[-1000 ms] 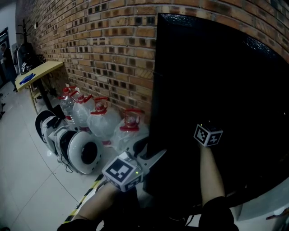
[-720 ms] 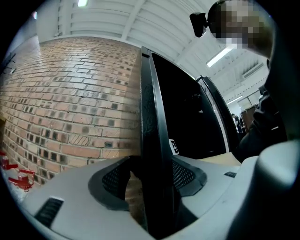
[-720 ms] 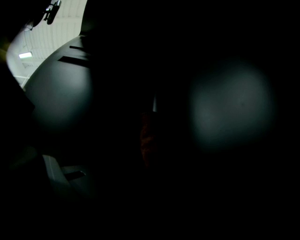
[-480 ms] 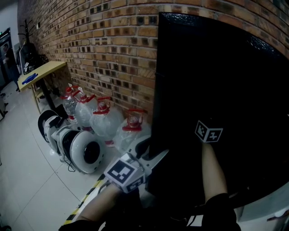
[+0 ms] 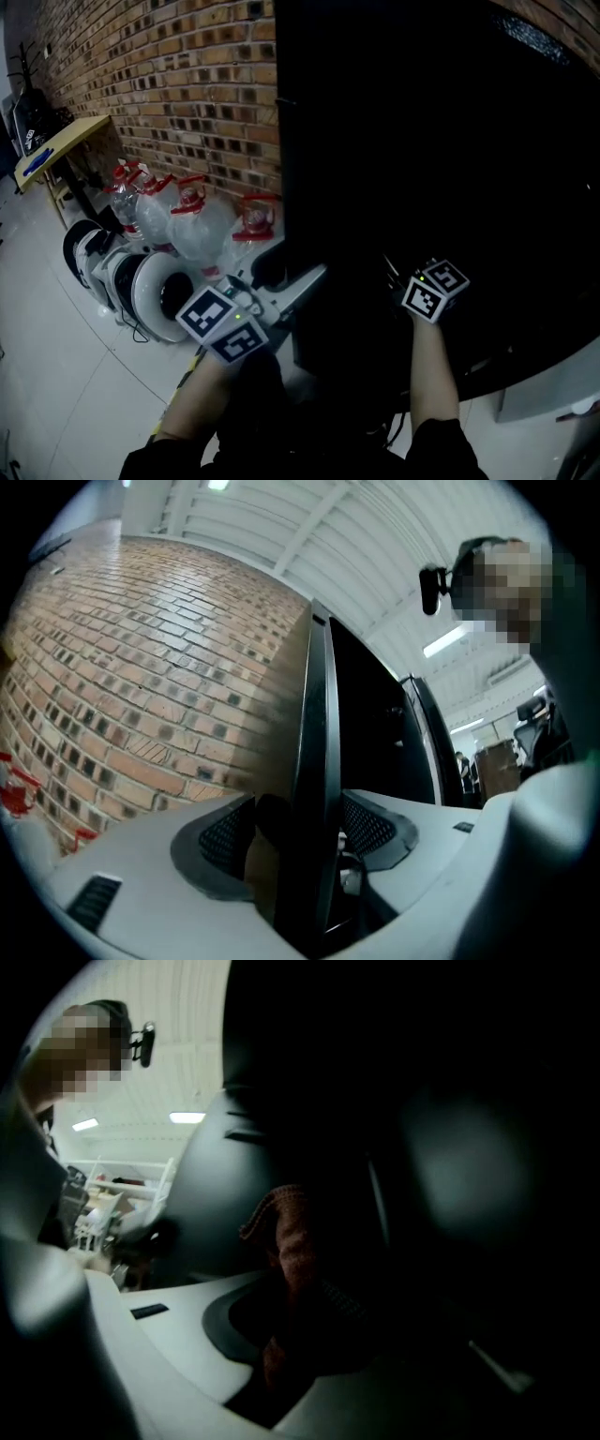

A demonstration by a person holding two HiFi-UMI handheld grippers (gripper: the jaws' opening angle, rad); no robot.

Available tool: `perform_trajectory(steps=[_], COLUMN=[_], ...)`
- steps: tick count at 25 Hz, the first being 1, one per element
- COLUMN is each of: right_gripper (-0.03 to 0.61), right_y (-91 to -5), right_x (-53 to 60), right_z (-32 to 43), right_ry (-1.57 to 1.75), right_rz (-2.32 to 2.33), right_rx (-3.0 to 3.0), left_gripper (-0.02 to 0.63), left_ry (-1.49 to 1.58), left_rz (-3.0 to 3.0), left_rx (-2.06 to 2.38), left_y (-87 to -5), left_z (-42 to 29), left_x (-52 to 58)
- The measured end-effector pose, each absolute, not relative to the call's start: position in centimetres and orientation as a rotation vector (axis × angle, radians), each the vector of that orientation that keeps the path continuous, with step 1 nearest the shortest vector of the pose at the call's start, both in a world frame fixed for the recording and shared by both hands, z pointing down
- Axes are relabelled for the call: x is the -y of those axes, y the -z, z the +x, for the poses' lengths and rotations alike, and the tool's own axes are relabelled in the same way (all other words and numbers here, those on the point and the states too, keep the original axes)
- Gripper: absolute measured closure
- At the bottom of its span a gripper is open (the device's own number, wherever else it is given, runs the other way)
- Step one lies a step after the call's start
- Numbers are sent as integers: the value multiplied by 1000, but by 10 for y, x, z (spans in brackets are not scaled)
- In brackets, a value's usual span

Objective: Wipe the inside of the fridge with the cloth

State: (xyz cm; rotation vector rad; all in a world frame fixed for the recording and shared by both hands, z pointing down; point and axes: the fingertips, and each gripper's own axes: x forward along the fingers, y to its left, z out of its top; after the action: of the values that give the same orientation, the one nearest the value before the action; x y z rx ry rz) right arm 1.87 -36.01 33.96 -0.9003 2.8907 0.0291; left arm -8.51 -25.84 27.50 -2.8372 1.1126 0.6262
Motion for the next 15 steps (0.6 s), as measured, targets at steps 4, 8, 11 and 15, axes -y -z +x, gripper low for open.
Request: perform_trajectory(steps=[4,8,11,15], right_gripper=[495,495,494,494], right_y=[-364,-388,-391,-388], right_x=[298,260,260,272], right_z=[-7,-48,-61,-53], right_ry=[-20,-143,-166,-120], right_rz=[-673,-446,-412,-461], right_rx=[-3018,-3178,-3198,-3166], left_gripper=[320,321,321,319], left_ry=[-650,-655,-673,-646], left_rz=[-2773,-2791,-2780,-2770], left_rx=[-1141,-1147,-1170,-1187], left_y=[-260,-260,-258,-259], left_z=[-86,-87,-95,-99], left_x=[255,258,254,252])
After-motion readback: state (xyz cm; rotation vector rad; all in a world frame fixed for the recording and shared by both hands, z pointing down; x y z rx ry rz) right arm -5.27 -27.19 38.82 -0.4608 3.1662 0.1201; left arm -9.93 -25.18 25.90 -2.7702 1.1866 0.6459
